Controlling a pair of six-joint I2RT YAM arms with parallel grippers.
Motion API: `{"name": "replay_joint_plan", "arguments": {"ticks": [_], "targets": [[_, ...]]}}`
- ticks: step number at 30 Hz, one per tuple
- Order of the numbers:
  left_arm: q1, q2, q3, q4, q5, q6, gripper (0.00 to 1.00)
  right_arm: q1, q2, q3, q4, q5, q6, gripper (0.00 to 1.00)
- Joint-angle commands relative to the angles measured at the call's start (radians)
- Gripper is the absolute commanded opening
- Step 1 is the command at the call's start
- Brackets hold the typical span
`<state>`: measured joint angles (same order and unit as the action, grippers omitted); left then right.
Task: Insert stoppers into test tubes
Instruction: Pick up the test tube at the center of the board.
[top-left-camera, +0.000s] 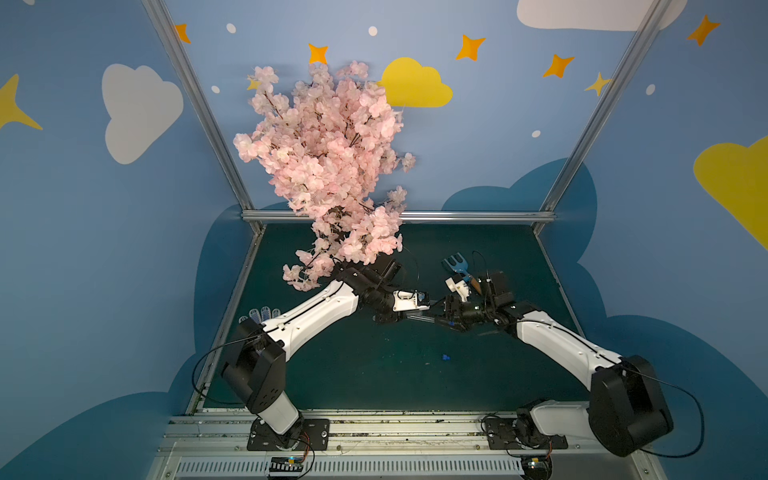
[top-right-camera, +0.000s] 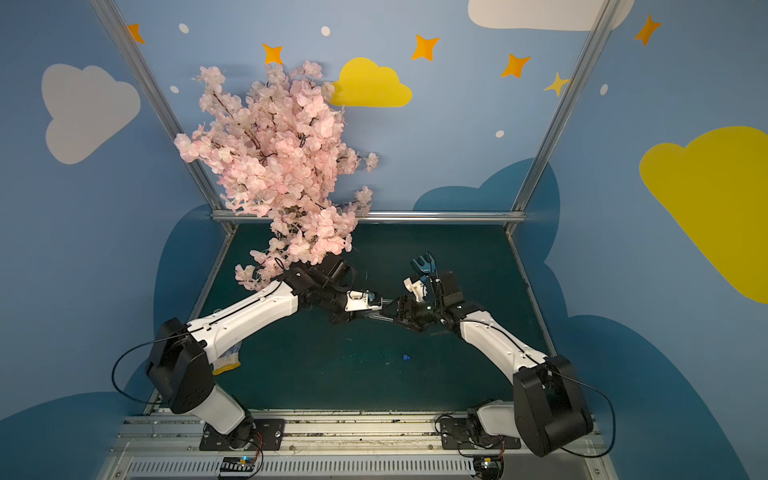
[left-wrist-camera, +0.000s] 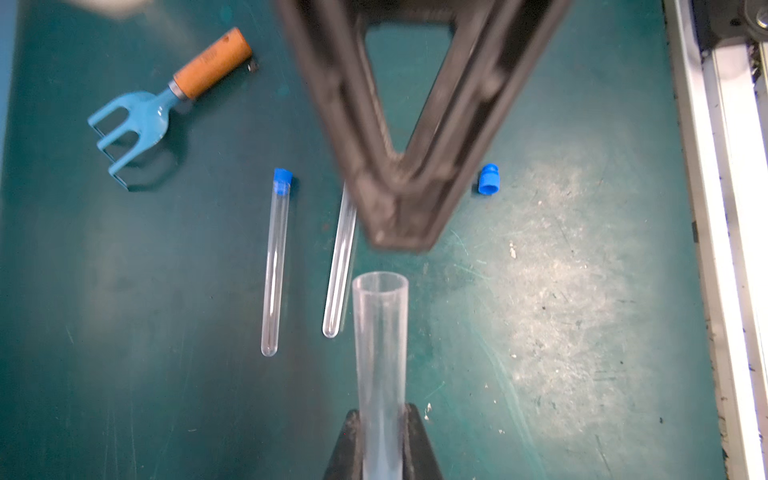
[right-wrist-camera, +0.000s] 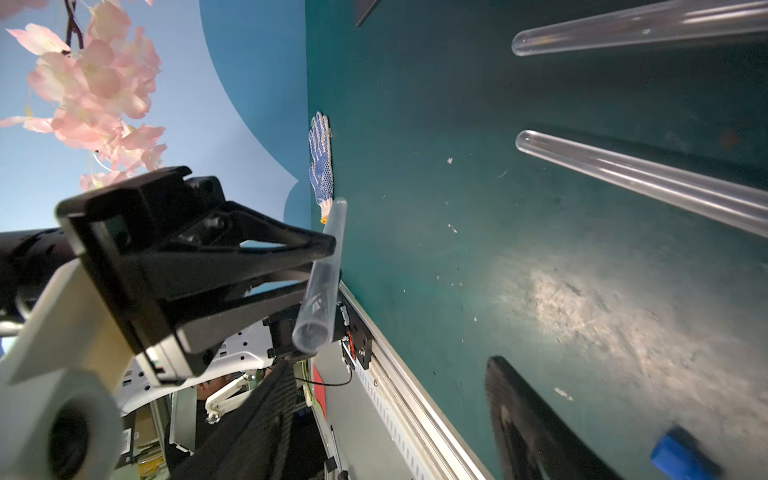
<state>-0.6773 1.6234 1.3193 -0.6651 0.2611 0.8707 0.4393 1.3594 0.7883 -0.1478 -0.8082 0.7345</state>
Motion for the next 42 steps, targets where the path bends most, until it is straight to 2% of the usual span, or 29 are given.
{"name": "replay_joint_plan", "arguments": {"ticks": [1,11,30,35,38,40,42], "targets": [[-0.004,-0.011,-0.002,0.013,0.031,-0.010,0.06,0.037,0.031,0.050,0.091,-0.022,0.041,0.72],[-0.007,0.016,0.009,0.002,0.020,0.000,0.06,0.068,0.080,0.054,0.139,-0.008,0.074,0.66],[-0.012,0.046,0.024,-0.003,0.008,-0.004,0.06,0.106,0.136,0.057,0.188,-0.007,0.110,0.31],[-0.011,0.042,0.027,-0.006,0.009,-0.012,0.07,0.109,0.134,0.057,0.201,-0.008,0.121,0.16],[-0.005,0.026,0.016,0.012,0.012,-0.029,0.18,0.107,0.115,0.055,0.201,-0.010,0.125,0.08],[0.006,0.001,0.000,0.027,0.020,-0.040,0.32,0.103,0.101,0.055,0.192,-0.017,0.121,0.07],[0.028,-0.043,-0.041,0.056,0.045,-0.059,0.41,0.095,0.084,0.054,0.176,-0.030,0.115,0.05]]}}
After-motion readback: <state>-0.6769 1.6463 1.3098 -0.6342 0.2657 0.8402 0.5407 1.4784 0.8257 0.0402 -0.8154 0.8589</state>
